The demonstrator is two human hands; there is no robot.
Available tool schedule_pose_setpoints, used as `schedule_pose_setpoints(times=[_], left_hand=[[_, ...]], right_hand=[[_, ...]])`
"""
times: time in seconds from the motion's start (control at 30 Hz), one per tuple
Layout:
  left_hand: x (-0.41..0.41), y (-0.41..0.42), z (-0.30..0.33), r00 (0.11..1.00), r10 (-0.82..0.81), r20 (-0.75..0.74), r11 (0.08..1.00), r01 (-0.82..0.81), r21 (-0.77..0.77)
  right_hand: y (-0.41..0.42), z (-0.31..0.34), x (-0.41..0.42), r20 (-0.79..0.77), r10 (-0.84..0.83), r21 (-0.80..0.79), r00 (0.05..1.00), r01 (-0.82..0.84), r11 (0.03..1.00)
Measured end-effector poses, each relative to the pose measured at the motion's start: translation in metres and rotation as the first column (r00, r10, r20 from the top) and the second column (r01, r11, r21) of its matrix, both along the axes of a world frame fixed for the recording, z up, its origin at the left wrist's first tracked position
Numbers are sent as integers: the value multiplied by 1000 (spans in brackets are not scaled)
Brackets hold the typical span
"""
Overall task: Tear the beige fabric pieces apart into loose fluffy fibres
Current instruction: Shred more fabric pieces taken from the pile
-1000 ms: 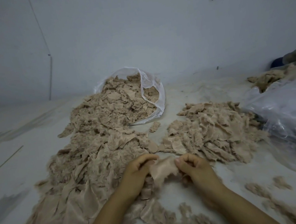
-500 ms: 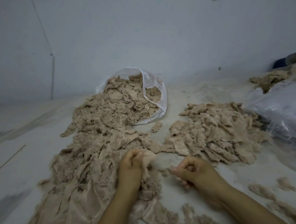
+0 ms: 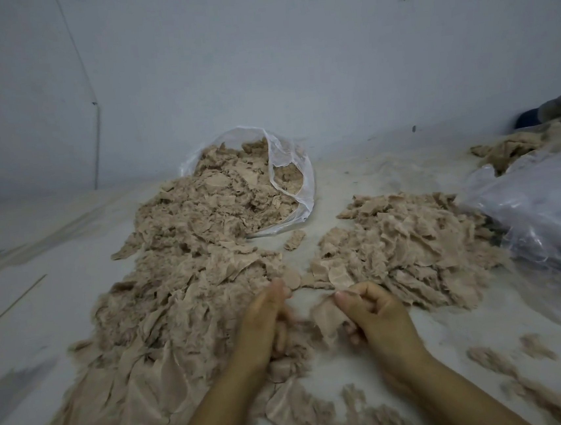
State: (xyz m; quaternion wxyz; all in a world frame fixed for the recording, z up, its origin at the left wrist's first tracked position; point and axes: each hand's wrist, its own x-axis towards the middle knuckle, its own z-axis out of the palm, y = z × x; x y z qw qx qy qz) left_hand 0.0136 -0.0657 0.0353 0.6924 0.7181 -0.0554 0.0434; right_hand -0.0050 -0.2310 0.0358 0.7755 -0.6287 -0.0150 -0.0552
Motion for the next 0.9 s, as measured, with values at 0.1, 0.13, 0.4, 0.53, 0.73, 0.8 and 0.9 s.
schedule_pose_setpoints(times=[0.1, 0.13, 0.4, 0.53, 0.73, 0.8, 0.9], left_hand=[[-5, -12, -4, 973, -185, -139, 978, 195, 69], [-3, -12, -5, 974, -169, -148, 984, 176, 37], [-2, -4, 0, 941, -247, -230, 950, 188, -250], [-4, -2, -2, 922, -297, -248, 954, 274, -121], [-5, 0, 3, 901, -340, -270, 934, 290, -208], [-9, -5, 3, 866, -407, -291, 908, 347, -236], [-6, -5, 1, 902, -339, -267, 935, 291, -202]], right_hand=[[4, -1, 0, 30, 3, 12, 1000, -4, 1000], [4, -2, 0, 40, -7, 3, 999, 7, 1000], [3, -10, 4, 95, -37, -107, 995, 47, 993], [-1, -9, 7, 96, -128, -113, 987, 138, 984], [-6, -1, 4, 48, -62, -64, 997, 65, 996], [3, -1, -1, 62, 23, -68, 998, -18, 998], [3, 0, 1, 96, -32, -45, 995, 36, 998]])
